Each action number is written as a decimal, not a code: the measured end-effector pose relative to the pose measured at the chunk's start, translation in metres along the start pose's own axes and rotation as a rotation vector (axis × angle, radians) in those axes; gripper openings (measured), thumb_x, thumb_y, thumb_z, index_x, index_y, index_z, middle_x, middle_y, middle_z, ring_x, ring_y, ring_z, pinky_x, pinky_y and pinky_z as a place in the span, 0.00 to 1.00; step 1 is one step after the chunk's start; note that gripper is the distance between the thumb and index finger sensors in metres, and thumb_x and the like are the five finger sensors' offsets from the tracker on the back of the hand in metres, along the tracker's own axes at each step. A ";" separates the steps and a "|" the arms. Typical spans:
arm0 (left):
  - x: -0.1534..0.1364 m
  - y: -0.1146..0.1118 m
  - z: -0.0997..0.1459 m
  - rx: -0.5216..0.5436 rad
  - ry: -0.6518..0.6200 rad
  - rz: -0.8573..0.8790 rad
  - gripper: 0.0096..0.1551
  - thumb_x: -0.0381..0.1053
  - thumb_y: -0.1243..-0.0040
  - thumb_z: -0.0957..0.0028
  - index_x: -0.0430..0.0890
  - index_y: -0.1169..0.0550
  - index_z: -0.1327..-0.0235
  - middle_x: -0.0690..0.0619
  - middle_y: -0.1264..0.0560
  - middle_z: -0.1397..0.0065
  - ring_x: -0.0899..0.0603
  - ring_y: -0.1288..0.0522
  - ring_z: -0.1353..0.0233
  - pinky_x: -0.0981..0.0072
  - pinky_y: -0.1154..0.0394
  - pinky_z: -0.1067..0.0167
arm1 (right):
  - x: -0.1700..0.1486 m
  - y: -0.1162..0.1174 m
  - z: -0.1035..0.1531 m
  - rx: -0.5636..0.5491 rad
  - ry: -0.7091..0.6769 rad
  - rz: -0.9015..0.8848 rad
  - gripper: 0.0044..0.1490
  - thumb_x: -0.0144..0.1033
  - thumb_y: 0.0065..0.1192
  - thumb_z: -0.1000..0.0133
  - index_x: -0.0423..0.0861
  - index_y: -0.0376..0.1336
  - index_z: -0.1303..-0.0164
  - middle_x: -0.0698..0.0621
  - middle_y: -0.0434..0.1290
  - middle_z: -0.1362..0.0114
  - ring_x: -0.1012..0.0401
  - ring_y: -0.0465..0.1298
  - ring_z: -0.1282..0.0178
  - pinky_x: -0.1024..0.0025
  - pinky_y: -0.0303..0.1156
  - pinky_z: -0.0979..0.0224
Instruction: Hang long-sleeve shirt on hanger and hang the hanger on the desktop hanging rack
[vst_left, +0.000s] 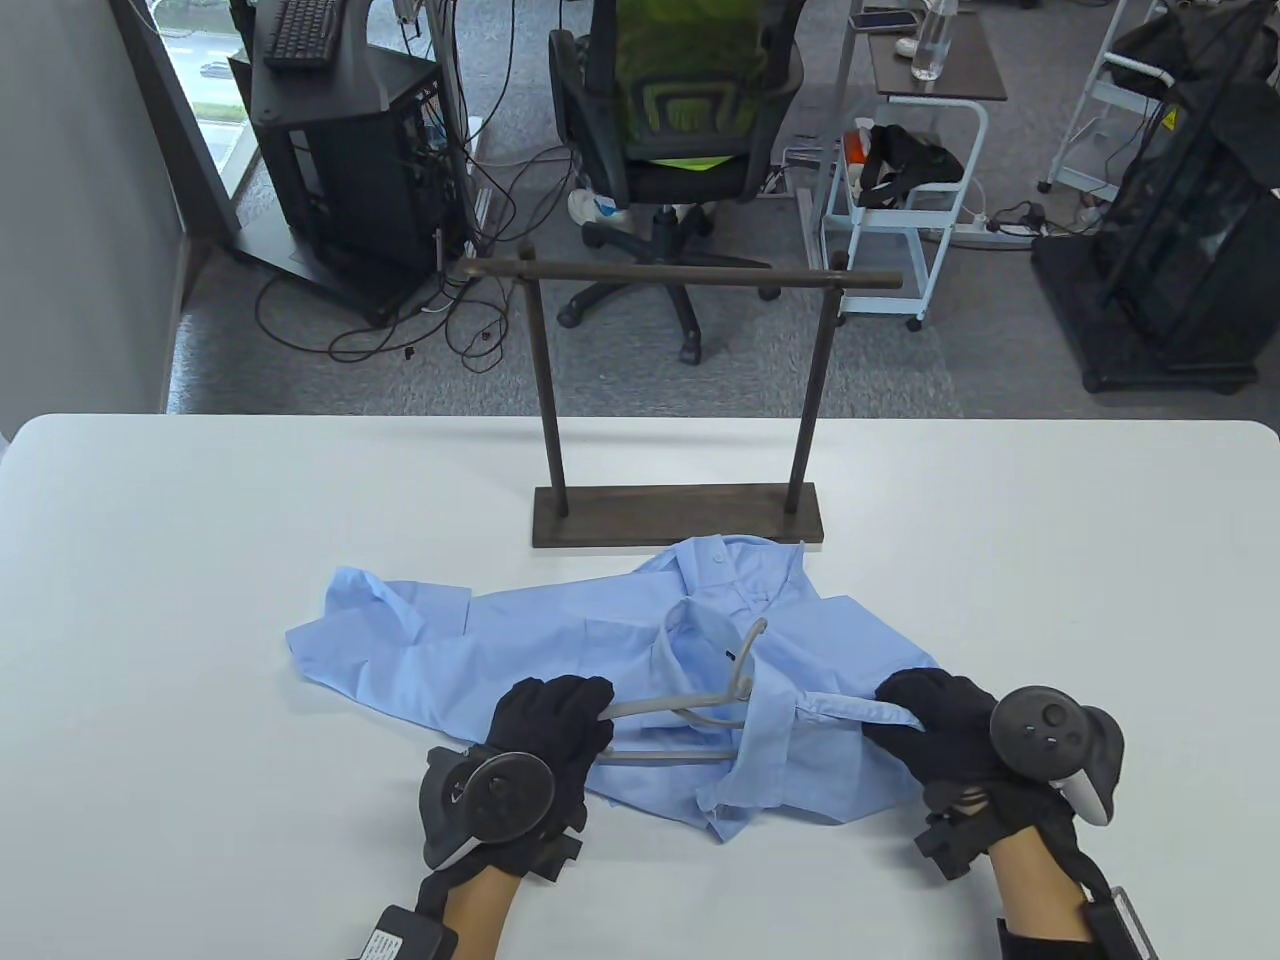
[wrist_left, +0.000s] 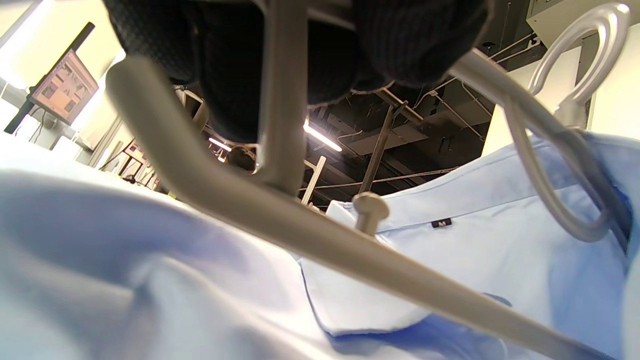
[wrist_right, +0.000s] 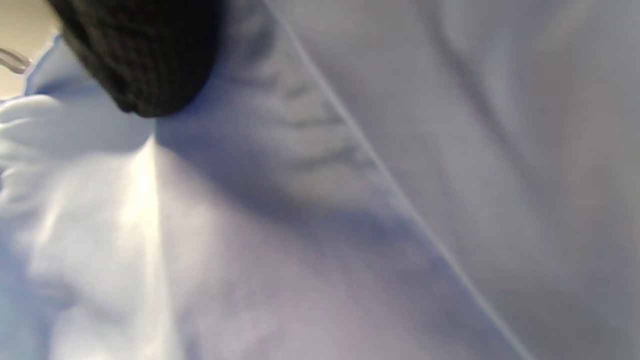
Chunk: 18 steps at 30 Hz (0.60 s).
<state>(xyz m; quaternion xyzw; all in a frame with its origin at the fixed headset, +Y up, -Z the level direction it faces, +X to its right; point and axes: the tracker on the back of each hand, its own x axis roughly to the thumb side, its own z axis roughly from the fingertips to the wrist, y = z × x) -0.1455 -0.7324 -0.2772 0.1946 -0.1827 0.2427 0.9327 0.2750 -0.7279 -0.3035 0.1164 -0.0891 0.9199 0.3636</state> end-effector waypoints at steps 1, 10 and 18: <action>0.000 0.000 0.000 0.002 -0.001 -0.007 0.28 0.57 0.39 0.54 0.57 0.26 0.38 0.54 0.24 0.36 0.47 0.16 0.49 0.40 0.29 0.31 | -0.001 0.000 0.000 -0.013 -0.012 -0.001 0.30 0.59 0.73 0.59 0.50 0.77 0.57 0.44 0.80 0.43 0.44 0.82 0.48 0.45 0.76 0.45; -0.002 0.008 0.004 0.044 0.021 0.028 0.37 0.63 0.41 0.52 0.55 0.33 0.28 0.51 0.33 0.24 0.41 0.25 0.28 0.32 0.39 0.28 | 0.000 -0.008 0.002 -0.105 -0.034 -0.031 0.26 0.62 0.76 0.63 0.52 0.79 0.69 0.47 0.85 0.55 0.49 0.85 0.66 0.57 0.82 0.64; -0.002 0.034 0.011 0.292 0.082 -0.025 0.44 0.66 0.44 0.51 0.48 0.45 0.28 0.45 0.50 0.22 0.36 0.41 0.23 0.34 0.47 0.29 | -0.011 -0.021 0.005 -0.154 0.025 -0.152 0.26 0.63 0.75 0.62 0.52 0.79 0.69 0.47 0.85 0.56 0.51 0.85 0.70 0.61 0.82 0.69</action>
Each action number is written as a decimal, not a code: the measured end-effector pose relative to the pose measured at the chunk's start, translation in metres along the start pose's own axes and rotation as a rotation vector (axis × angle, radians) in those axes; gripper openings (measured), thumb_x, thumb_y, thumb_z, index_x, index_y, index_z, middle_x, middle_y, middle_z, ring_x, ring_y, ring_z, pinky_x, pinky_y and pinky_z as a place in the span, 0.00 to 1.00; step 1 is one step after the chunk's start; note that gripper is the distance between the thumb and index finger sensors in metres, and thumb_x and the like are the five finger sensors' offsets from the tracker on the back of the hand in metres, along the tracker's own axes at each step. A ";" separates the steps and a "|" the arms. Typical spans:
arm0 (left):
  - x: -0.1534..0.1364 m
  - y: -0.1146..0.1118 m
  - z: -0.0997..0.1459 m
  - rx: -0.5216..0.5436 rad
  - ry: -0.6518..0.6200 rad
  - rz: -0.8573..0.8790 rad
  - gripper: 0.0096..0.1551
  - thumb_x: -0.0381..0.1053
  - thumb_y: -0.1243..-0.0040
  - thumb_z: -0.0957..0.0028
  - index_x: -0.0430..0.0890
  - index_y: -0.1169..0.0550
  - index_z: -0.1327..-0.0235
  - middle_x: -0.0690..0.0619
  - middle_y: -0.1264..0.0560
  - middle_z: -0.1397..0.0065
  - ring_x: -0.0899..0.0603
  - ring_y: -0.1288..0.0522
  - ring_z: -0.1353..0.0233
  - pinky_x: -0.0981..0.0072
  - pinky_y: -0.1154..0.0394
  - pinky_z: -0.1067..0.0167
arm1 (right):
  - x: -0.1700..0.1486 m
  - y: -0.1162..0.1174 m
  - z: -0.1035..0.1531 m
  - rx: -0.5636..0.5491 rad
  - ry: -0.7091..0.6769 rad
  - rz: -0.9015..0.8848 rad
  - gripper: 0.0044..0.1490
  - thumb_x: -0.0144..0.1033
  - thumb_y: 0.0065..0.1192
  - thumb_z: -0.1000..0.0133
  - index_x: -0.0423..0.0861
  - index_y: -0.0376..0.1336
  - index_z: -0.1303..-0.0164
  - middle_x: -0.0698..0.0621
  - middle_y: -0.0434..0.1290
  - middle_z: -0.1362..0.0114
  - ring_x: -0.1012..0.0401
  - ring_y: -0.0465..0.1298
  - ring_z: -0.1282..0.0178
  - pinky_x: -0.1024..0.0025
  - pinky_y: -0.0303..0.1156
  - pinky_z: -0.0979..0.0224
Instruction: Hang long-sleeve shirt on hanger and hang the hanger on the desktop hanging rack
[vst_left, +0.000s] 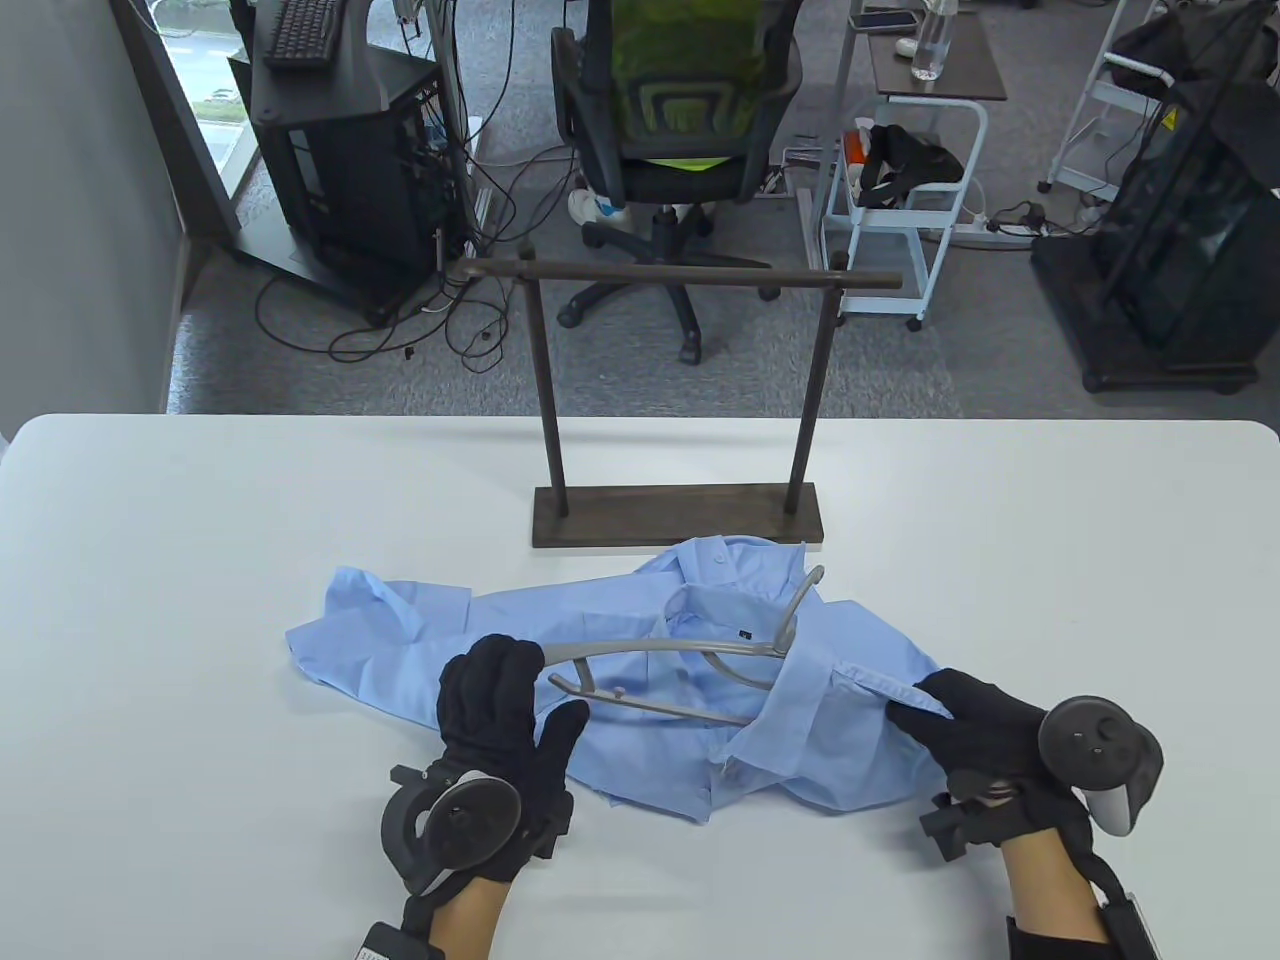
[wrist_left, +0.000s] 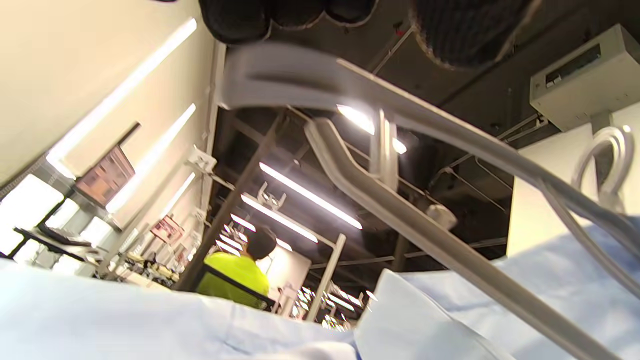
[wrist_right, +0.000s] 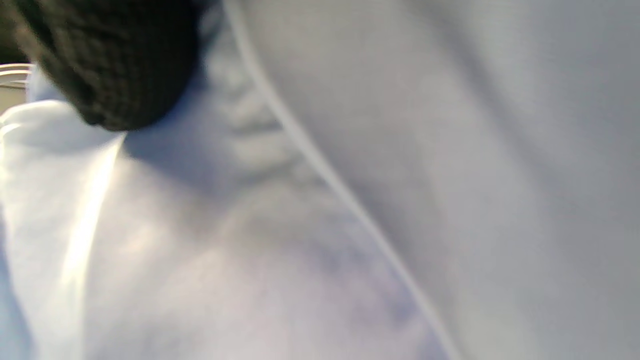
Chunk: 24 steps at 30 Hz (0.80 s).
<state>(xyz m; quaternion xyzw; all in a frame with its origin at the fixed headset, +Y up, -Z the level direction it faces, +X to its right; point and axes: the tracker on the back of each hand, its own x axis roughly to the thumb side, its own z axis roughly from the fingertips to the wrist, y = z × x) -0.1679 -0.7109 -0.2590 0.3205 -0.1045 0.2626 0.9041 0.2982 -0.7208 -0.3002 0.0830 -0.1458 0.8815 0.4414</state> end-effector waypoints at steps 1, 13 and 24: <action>0.000 -0.001 0.001 0.001 0.005 -0.018 0.43 0.66 0.44 0.51 0.48 0.43 0.30 0.44 0.48 0.24 0.36 0.39 0.25 0.35 0.45 0.30 | -0.001 0.000 0.000 0.004 0.011 -0.003 0.26 0.63 0.75 0.61 0.52 0.79 0.69 0.47 0.85 0.56 0.51 0.86 0.71 0.62 0.82 0.70; 0.031 -0.055 -0.006 -0.391 0.067 -0.044 0.34 0.62 0.38 0.51 0.42 0.18 0.40 0.39 0.19 0.40 0.32 0.17 0.45 0.32 0.29 0.41 | 0.003 0.002 0.001 -0.005 0.093 0.014 0.27 0.62 0.75 0.60 0.50 0.79 0.68 0.45 0.85 0.56 0.54 0.86 0.78 0.66 0.83 0.78; 0.053 -0.089 -0.029 -0.563 0.303 -0.063 0.45 0.71 0.44 0.53 0.34 0.14 0.48 0.32 0.19 0.42 0.25 0.17 0.49 0.26 0.28 0.48 | 0.013 0.007 0.004 -0.045 0.099 0.062 0.27 0.62 0.74 0.60 0.50 0.79 0.68 0.45 0.85 0.56 0.54 0.86 0.78 0.66 0.83 0.78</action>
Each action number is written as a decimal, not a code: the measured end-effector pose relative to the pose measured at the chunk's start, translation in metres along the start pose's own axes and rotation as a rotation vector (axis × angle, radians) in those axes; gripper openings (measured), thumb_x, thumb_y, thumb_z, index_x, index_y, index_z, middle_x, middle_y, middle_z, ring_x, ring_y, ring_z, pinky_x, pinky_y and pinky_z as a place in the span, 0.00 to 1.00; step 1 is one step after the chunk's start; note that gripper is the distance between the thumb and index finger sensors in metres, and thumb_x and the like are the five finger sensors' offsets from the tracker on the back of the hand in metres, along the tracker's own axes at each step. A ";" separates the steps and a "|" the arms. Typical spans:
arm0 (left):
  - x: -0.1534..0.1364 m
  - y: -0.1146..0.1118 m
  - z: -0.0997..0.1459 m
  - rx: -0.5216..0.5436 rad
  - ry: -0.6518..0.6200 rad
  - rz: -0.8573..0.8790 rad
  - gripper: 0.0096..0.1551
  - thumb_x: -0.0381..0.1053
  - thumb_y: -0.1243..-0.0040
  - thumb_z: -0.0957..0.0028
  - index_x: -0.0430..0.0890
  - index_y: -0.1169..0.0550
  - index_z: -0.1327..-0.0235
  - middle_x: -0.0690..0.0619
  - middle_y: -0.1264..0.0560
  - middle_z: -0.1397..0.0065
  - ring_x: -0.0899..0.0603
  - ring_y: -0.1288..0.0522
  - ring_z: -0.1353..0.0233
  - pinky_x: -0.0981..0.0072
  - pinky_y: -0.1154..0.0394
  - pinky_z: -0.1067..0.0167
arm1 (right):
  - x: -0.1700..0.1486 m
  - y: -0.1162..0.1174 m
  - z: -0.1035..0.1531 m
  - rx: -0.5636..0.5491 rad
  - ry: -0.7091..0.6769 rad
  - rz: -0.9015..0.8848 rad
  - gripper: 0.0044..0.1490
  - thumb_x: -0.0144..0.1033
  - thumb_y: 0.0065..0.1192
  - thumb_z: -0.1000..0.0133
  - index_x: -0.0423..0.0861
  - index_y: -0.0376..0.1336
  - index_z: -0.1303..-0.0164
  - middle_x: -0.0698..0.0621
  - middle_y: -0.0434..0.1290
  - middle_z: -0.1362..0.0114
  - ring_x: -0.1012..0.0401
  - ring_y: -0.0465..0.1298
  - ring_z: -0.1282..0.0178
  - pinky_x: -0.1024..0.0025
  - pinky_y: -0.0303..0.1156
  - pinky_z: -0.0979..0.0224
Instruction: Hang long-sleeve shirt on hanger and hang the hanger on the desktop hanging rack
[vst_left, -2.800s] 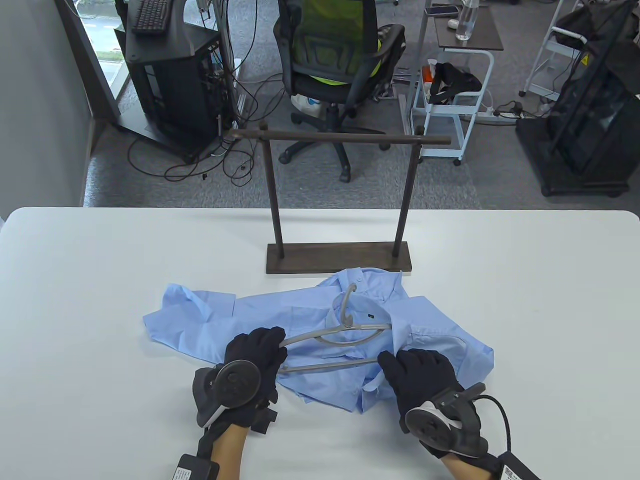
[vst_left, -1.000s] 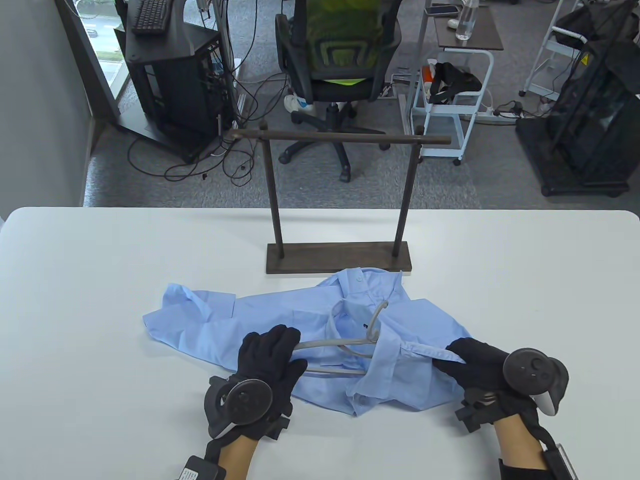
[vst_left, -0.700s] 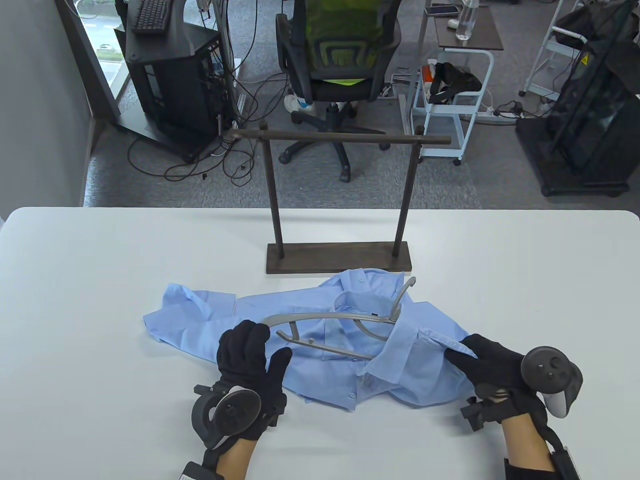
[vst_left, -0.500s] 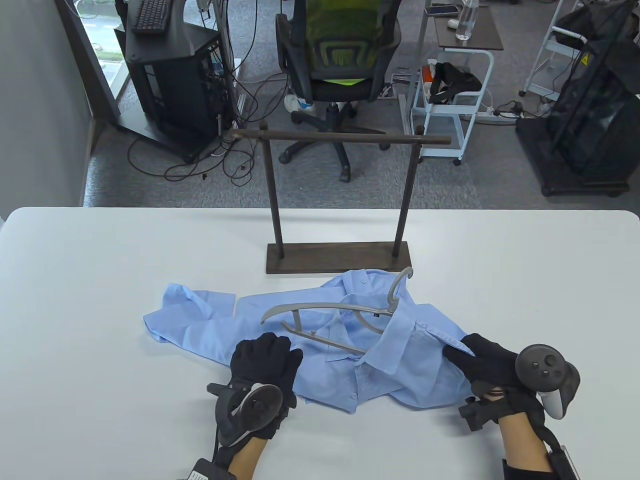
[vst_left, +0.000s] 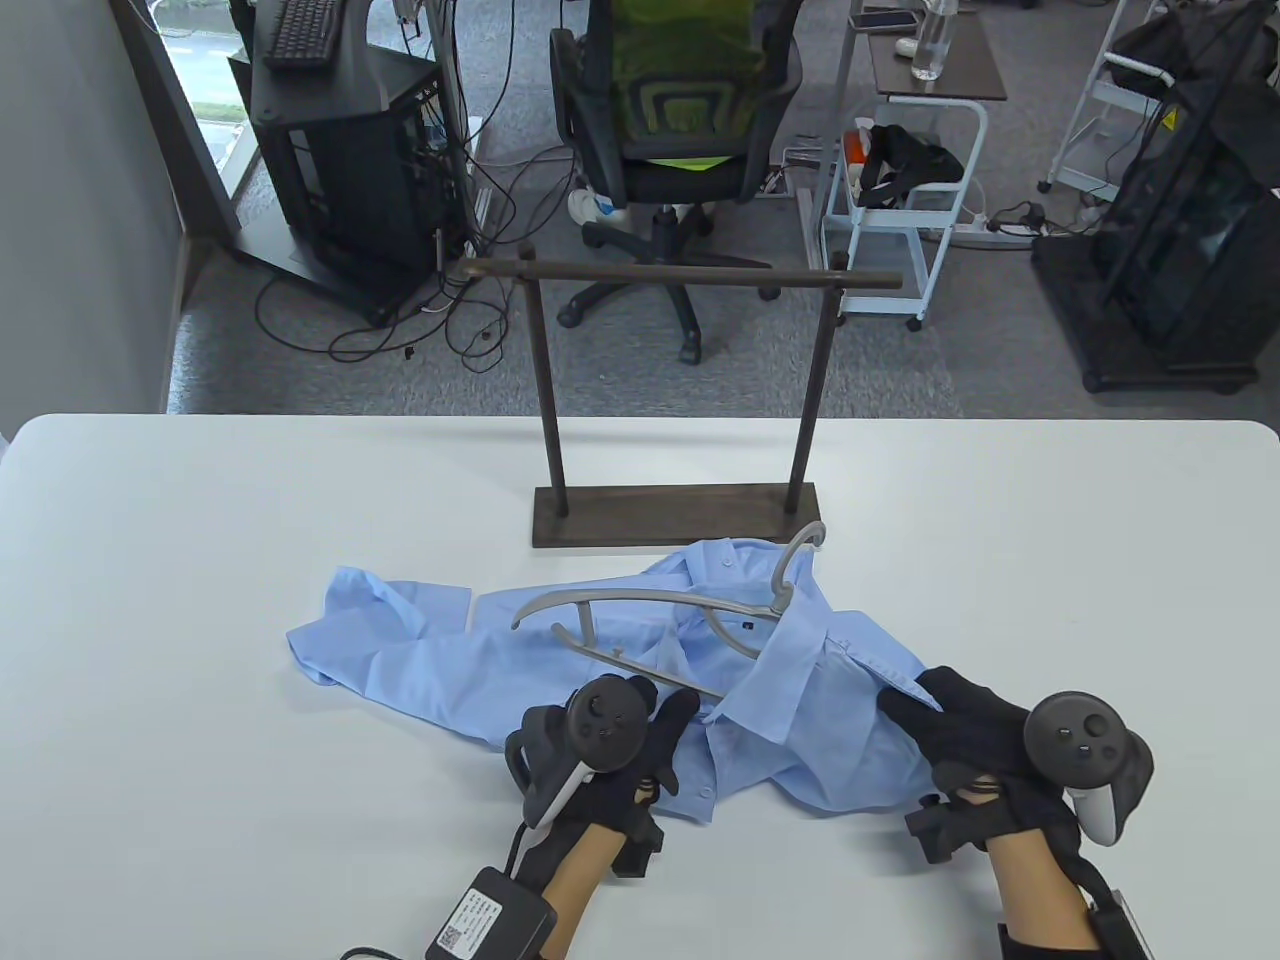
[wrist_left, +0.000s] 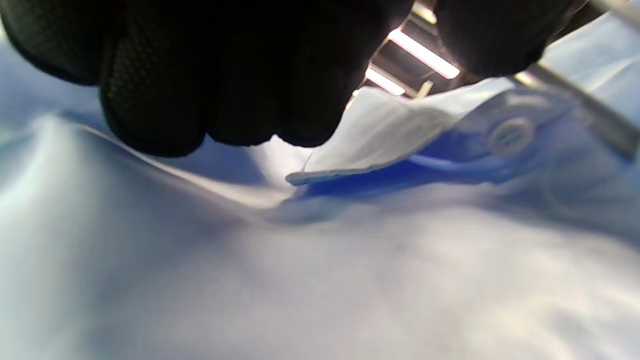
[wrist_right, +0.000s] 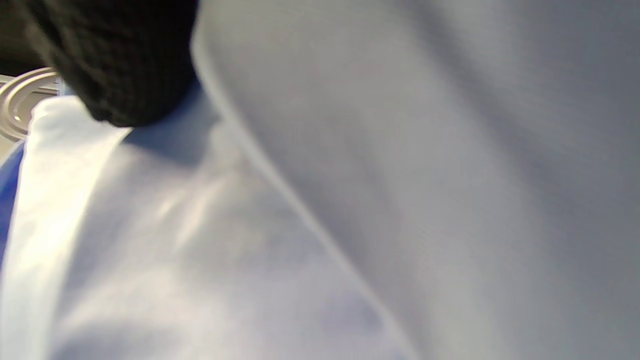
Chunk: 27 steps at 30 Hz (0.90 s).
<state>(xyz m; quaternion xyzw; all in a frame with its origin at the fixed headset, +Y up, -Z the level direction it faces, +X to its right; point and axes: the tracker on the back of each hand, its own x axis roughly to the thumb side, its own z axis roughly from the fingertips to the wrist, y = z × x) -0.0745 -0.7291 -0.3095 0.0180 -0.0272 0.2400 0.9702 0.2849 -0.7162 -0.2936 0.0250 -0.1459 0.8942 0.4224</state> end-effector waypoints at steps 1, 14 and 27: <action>0.001 -0.003 -0.002 -0.033 0.021 0.012 0.47 0.73 0.45 0.53 0.34 0.15 0.46 0.32 0.20 0.41 0.25 0.18 0.47 0.25 0.29 0.47 | 0.000 0.000 0.001 -0.012 0.001 0.016 0.27 0.62 0.74 0.60 0.50 0.79 0.68 0.45 0.85 0.56 0.54 0.86 0.78 0.66 0.83 0.78; 0.008 -0.030 -0.016 -0.224 0.070 -0.055 0.35 0.59 0.27 0.53 0.39 0.18 0.39 0.37 0.24 0.33 0.29 0.22 0.39 0.27 0.36 0.36 | 0.009 0.008 0.003 -0.007 -0.032 0.053 0.27 0.62 0.75 0.60 0.50 0.79 0.68 0.45 0.85 0.56 0.54 0.86 0.78 0.66 0.82 0.78; -0.064 0.027 -0.009 -0.031 0.194 0.145 0.25 0.48 0.32 0.51 0.42 0.21 0.40 0.42 0.16 0.45 0.37 0.12 0.52 0.35 0.24 0.43 | -0.007 -0.005 -0.001 -0.008 -0.030 -0.023 0.27 0.62 0.76 0.61 0.50 0.79 0.68 0.45 0.85 0.56 0.54 0.86 0.77 0.65 0.82 0.76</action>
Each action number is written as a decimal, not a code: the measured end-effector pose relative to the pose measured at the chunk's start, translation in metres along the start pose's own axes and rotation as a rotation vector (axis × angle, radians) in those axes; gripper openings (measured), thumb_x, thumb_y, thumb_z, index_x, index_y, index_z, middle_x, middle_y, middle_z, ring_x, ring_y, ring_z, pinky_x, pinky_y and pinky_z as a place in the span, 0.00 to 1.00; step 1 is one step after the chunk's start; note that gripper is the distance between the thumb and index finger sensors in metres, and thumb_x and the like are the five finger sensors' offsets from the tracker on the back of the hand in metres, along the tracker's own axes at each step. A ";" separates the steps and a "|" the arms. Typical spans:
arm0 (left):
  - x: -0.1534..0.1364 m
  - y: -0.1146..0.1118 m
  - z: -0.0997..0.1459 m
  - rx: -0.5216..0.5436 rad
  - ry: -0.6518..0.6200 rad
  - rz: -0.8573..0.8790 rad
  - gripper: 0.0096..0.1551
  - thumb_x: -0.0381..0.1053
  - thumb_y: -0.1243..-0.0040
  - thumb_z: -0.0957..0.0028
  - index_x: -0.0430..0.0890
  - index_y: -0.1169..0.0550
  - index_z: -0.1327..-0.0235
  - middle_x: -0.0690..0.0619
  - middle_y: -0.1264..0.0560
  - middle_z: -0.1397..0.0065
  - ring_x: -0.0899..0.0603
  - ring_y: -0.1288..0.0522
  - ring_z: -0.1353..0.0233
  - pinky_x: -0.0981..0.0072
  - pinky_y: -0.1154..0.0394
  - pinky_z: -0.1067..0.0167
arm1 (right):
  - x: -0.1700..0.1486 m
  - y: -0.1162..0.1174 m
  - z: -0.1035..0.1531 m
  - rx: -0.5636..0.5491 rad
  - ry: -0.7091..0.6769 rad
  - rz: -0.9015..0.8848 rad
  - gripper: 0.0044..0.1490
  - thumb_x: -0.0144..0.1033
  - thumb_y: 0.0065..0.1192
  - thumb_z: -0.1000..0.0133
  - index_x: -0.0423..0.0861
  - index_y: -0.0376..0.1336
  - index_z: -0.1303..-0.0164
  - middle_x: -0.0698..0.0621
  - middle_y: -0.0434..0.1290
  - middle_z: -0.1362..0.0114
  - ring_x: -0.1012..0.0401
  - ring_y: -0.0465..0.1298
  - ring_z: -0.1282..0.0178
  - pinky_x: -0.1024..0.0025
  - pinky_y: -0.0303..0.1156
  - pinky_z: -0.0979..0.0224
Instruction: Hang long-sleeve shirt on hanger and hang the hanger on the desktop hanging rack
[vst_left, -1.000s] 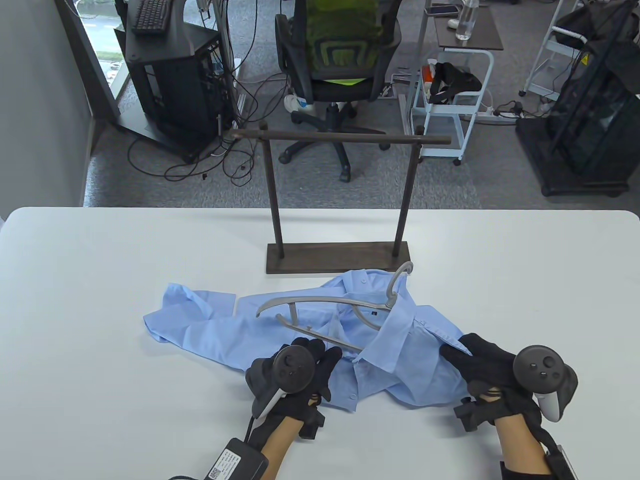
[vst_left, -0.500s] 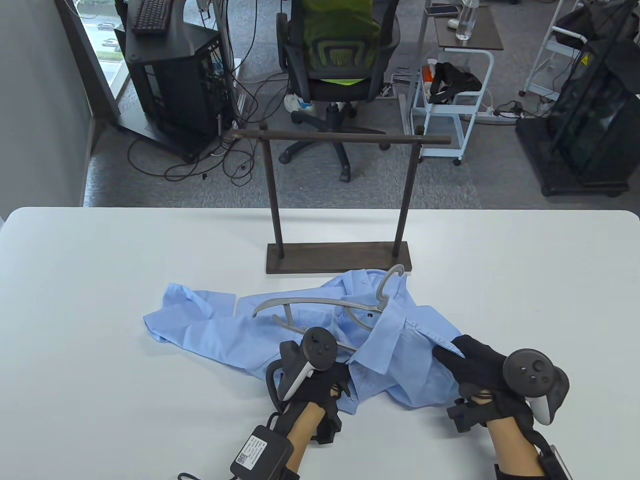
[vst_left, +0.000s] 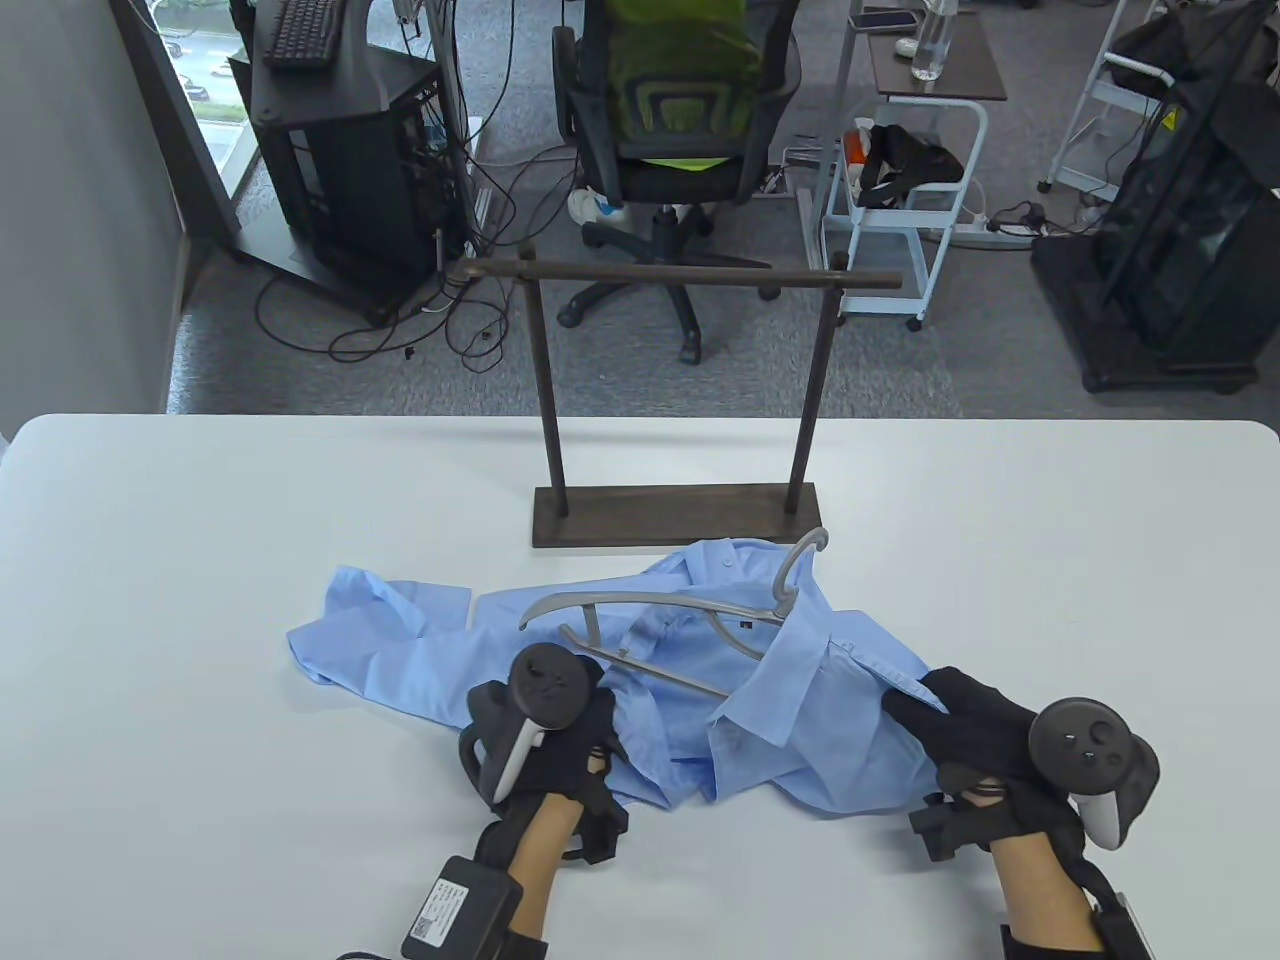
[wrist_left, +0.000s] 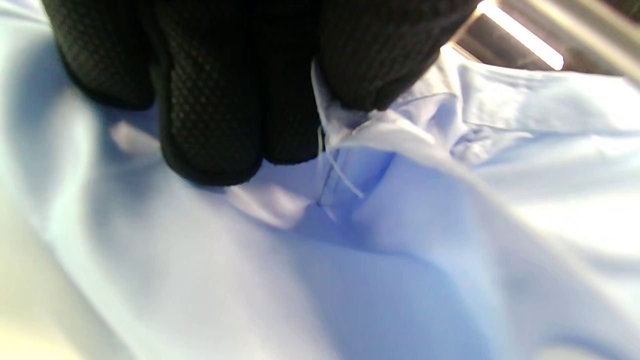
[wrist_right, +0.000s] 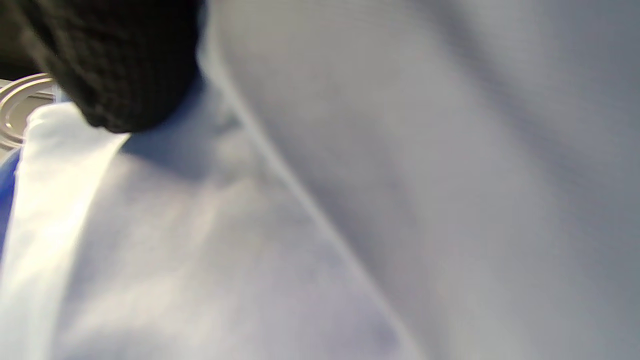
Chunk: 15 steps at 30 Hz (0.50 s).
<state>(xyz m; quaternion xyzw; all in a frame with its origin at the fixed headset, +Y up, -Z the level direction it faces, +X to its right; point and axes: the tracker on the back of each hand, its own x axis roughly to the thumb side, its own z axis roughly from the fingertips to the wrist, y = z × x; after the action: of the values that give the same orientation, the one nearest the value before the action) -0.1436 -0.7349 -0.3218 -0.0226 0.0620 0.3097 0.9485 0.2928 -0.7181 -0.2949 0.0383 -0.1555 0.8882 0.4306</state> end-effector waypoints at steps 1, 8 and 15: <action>-0.009 0.009 0.002 0.014 0.006 0.042 0.26 0.48 0.32 0.50 0.42 0.22 0.40 0.42 0.17 0.44 0.37 0.13 0.52 0.35 0.25 0.43 | -0.001 0.000 -0.001 0.010 -0.006 -0.009 0.27 0.62 0.76 0.61 0.50 0.79 0.68 0.45 0.85 0.56 0.54 0.86 0.77 0.65 0.82 0.76; -0.055 0.036 0.010 -0.023 -0.161 0.163 0.26 0.49 0.34 0.50 0.44 0.21 0.39 0.44 0.17 0.43 0.39 0.14 0.51 0.35 0.26 0.39 | -0.014 0.001 -0.007 0.159 -0.046 -0.094 0.27 0.63 0.76 0.62 0.50 0.80 0.69 0.45 0.85 0.56 0.53 0.86 0.76 0.64 0.82 0.75; -0.063 0.041 0.014 0.045 -0.253 0.154 0.25 0.49 0.34 0.50 0.45 0.21 0.39 0.45 0.18 0.43 0.40 0.15 0.51 0.35 0.27 0.38 | -0.024 -0.002 -0.009 0.180 -0.006 -0.057 0.27 0.62 0.77 0.63 0.50 0.80 0.70 0.45 0.85 0.56 0.52 0.86 0.76 0.63 0.82 0.75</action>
<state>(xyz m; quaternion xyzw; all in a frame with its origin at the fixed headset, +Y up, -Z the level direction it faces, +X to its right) -0.2168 -0.7373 -0.2997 0.0428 -0.0495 0.3804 0.9225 0.3103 -0.7322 -0.3078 0.0840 -0.0753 0.8859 0.4500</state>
